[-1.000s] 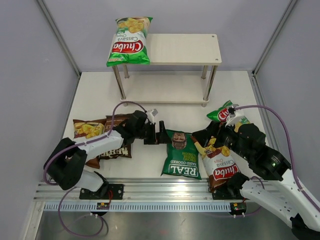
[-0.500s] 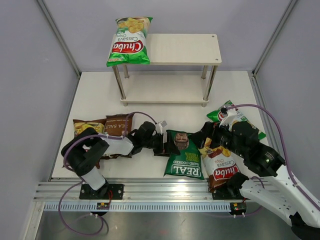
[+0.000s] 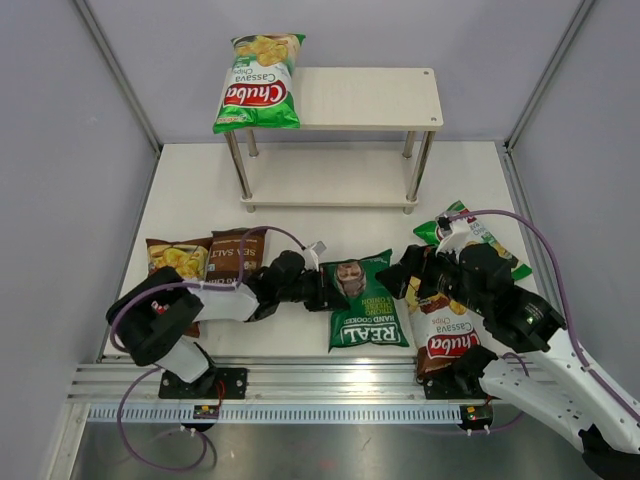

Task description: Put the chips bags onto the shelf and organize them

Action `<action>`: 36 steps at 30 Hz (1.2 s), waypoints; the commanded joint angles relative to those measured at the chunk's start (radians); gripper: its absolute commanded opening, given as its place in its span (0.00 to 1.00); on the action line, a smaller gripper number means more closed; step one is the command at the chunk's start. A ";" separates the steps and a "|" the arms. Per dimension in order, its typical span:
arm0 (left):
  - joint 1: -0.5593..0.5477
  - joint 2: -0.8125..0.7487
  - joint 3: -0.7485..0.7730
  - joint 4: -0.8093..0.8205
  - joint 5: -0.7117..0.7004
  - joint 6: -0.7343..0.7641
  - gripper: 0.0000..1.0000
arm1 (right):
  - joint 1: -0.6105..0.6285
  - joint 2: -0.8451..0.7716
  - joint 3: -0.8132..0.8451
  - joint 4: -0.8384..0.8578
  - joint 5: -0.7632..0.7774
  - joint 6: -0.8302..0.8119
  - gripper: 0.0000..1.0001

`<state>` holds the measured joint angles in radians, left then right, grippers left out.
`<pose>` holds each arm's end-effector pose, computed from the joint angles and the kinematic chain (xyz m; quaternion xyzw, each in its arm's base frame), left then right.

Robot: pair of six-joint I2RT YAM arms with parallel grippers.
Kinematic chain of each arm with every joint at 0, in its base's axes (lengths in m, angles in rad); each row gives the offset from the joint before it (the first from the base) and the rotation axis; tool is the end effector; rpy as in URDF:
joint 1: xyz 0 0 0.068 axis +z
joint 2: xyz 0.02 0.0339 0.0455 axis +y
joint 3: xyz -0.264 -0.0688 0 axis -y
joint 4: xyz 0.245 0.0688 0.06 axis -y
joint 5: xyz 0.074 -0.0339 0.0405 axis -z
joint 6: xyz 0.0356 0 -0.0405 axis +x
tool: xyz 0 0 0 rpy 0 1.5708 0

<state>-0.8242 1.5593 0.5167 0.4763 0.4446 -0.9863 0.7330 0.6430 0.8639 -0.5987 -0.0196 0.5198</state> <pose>0.1802 -0.2173 0.1392 0.0366 0.8607 -0.4887 0.1379 0.1010 0.0918 0.3436 -0.0935 0.8220 0.3359 0.4503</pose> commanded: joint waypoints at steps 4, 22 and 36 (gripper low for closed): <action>0.003 -0.218 -0.038 -0.116 -0.202 0.080 0.04 | -0.004 -0.002 -0.017 0.045 0.058 0.003 0.99; 0.002 -0.824 0.026 -0.372 -0.388 0.147 0.00 | -0.003 -0.149 -0.129 0.147 0.090 0.138 0.99; 0.002 -1.021 0.250 -0.429 -0.432 0.202 0.00 | -0.003 -0.120 -0.267 0.678 -0.493 0.215 0.99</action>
<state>-0.8227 0.5640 0.6941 -0.0223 0.0467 -0.8158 0.7319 0.4965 0.5762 -0.0566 -0.3710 0.7235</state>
